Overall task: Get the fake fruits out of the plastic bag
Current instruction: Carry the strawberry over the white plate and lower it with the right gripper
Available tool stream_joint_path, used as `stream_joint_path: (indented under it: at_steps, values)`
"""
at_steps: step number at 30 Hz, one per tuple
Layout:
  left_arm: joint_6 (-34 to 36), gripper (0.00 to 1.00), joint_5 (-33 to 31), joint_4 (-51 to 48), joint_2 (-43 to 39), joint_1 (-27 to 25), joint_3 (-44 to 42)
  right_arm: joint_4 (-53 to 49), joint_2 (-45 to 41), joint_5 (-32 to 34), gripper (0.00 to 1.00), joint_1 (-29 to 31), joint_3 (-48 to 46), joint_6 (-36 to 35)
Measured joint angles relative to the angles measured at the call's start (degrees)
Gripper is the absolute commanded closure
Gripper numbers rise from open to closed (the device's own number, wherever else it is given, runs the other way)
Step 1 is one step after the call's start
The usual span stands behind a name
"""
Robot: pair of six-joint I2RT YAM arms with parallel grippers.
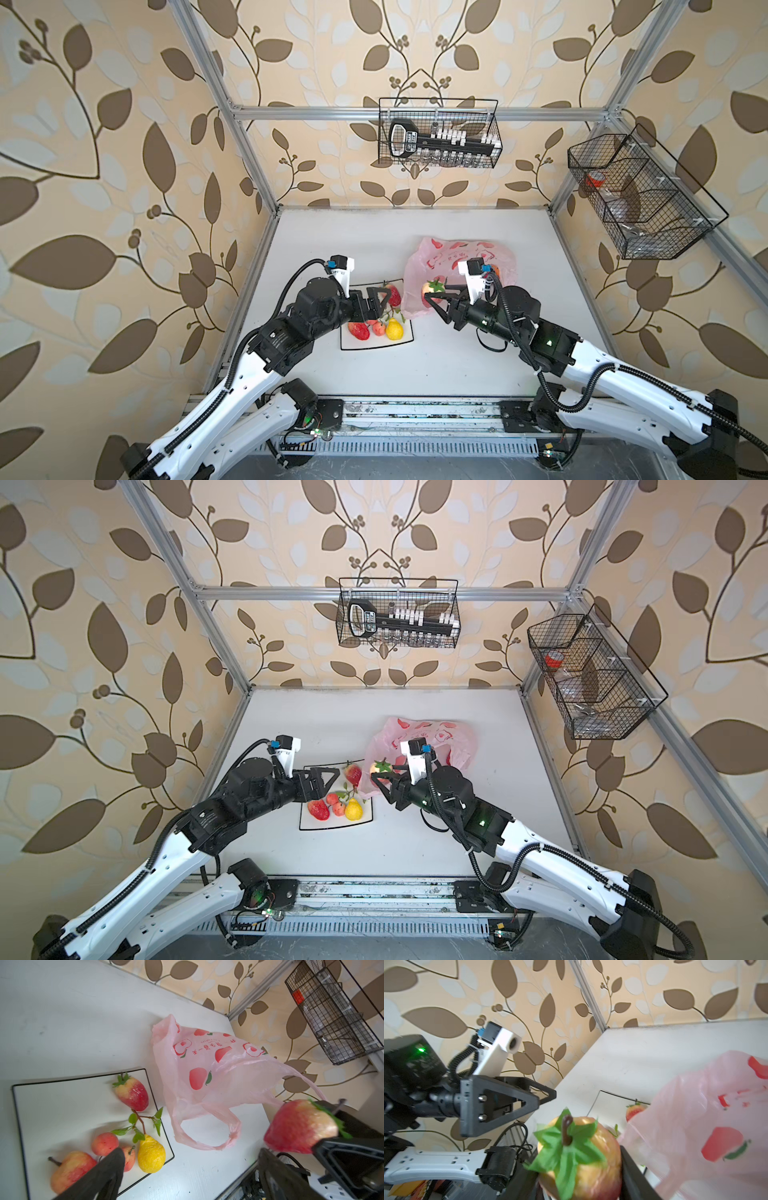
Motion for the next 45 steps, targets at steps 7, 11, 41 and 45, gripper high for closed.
stream_joint_path:
  at_steps: [7,11,41,45]
  values:
    - [-5.53,0.02,-10.10,-6.71,-9.42,0.00,-4.09,1.11,12.24,-1.75,0.60,0.26,11.52,-1.70]
    - [-9.77,0.02,-14.67,-11.23,-15.87,0.00,-8.28,-0.11,24.06,-1.16,0.61,0.63,18.86,-2.38]
    - [-12.70,0.03,-21.49,-23.96,-26.67,0.00,-6.93,-23.80,74.47,9.03,0.58,4.33,58.05,-13.38]
    - [-11.98,0.03,-21.27,-23.98,-26.64,0.00,-6.93,-25.42,76.17,9.44,0.51,4.76,59.12,-13.90]
